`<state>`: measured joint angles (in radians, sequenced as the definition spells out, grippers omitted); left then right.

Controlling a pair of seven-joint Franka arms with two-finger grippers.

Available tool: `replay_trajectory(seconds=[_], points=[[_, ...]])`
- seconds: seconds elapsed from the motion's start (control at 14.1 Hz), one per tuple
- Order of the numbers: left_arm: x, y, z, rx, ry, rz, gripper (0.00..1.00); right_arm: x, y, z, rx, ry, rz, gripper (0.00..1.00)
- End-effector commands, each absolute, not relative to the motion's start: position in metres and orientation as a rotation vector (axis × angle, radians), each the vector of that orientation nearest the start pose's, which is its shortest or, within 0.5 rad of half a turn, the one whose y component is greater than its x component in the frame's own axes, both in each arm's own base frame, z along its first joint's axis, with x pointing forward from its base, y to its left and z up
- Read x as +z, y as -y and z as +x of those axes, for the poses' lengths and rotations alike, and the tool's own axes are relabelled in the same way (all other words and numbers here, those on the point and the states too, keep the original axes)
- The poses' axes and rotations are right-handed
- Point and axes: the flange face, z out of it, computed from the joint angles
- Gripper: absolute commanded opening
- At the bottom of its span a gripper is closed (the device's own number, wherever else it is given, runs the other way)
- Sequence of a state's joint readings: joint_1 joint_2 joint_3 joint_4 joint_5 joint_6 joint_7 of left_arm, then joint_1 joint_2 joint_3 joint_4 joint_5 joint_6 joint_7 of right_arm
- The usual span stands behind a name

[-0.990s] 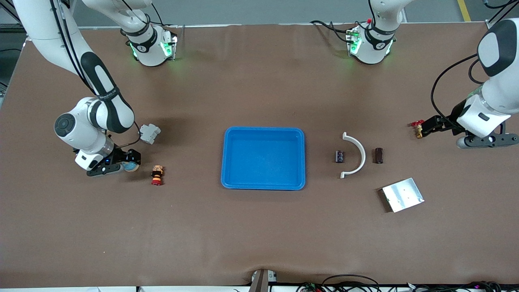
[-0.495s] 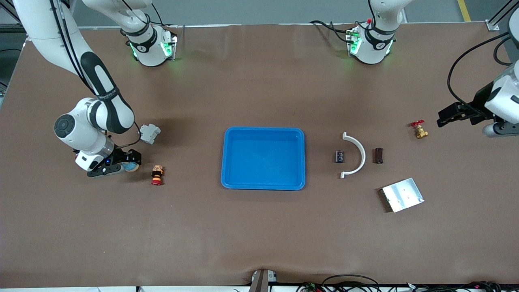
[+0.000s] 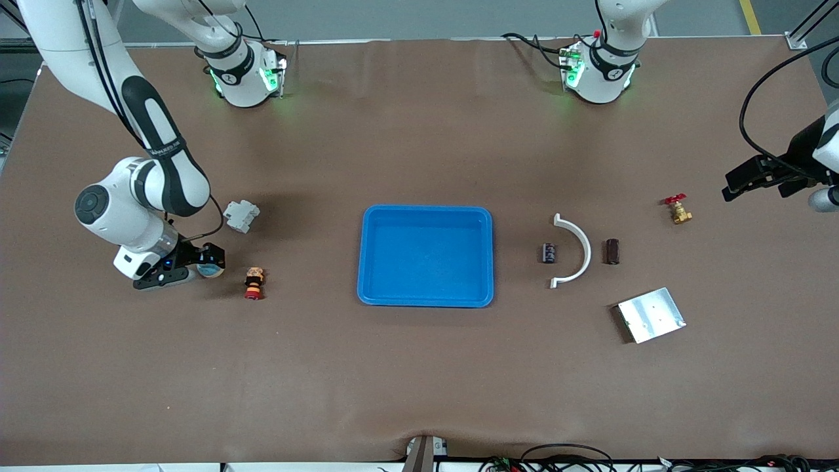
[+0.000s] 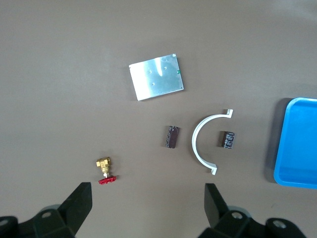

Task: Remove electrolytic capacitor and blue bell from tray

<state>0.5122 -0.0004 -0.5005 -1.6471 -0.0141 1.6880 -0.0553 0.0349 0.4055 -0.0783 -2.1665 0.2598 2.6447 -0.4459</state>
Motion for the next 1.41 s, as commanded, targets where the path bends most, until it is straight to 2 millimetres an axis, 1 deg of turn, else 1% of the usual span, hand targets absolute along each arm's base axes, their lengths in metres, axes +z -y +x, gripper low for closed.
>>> replay_trajectory(seconds=[0.0,0.14,0.28,0.35,0.49,0.57,0.64,0.78,0.85,1.06,1.2,1.27,1.34], points=[[0.602,-0.007,0.567,-0.049,0.108,-3.185,1.0,0.236,0.029,0.571,-0.164,0.143,-3.026,1.0],[0.606,-0.009,0.571,-0.063,0.115,-3.189,1.0,0.25,0.025,0.573,-0.186,0.095,-3.021,1.0],[0.607,-0.009,0.572,-0.068,0.131,-3.186,1.0,0.271,0.023,0.575,-0.219,0.013,-3.015,1.0],[0.608,-0.008,0.571,-0.07,0.153,-3.183,1.0,0.28,0.023,0.576,-0.211,-0.016,-3.008,1.0],[0.612,0.0,0.571,-0.083,0.189,-3.179,1.0,0.301,0.025,0.581,-0.152,-0.032,-2.987,1.0],[0.613,0.0,0.572,-0.089,0.217,-3.183,1.0,0.316,0.024,0.583,-0.131,-0.044,-2.975,1.0],[0.613,-0.002,0.572,-0.091,0.237,-3.184,1.0,0.333,0.025,0.584,-0.126,-0.095,-2.969,1.0],[0.612,-0.003,0.573,-0.094,0.237,-3.183,1.0,0.364,0.024,0.587,-0.111,-0.142,-2.991,1.0],[0.611,-0.006,0.574,-0.092,0.247,-3.183,1.0,0.381,0.025,0.591,-0.116,-0.147,-3.011,1.0],[0.611,-0.008,0.574,-0.093,0.249,-3.179,1.0,0.429,0.02,0.604,-0.024,-0.216,-3.016,1.0],[0.611,-0.009,0.574,-0.091,0.249,-3.18,1.0,0.452,0.016,0.609,-0.022,-0.188,-3.068,1.0],[0.611,-0.009,0.574,-0.093,0.249,-3.18,1.0,0.462,0.014,0.609,-0.001,-0.22,-3.08,1.0],[0.611,-0.008,0.574,-0.091,0.246,-3.179,1.0,0.476,0.009,0.61,0.017,-0.243,-3.08,1.0]])
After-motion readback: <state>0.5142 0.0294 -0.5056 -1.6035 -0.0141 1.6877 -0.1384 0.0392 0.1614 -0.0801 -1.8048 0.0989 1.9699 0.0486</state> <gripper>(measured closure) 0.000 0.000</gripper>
